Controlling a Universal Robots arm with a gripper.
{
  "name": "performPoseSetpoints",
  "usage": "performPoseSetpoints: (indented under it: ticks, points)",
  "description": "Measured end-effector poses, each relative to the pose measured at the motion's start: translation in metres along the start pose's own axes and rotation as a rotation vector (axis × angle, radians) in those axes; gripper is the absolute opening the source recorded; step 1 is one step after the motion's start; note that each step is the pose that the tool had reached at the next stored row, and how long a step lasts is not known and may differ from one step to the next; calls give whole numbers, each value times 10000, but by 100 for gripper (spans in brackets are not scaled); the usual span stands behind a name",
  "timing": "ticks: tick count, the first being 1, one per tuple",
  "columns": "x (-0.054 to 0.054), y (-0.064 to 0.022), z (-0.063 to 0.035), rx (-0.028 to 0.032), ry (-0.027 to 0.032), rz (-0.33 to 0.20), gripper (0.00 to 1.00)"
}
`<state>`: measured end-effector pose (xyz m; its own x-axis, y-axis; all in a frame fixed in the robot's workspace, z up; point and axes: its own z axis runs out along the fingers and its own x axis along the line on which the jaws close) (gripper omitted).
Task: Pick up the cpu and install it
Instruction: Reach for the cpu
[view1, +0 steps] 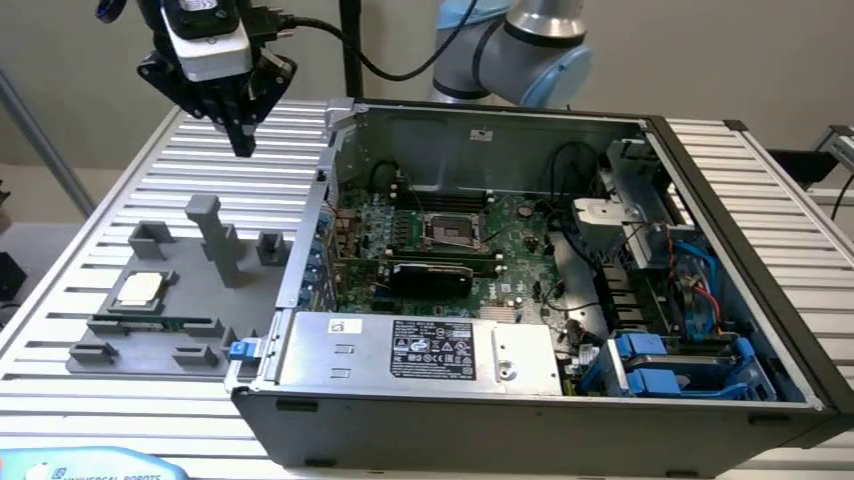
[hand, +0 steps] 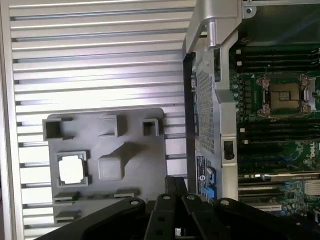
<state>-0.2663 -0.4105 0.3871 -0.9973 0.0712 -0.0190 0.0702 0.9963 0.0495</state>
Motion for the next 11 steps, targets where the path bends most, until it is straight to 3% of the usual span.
performPoseSetpoints:
  ticks: [11]
  points:
    - [499,-48,59,0,0,0,11]
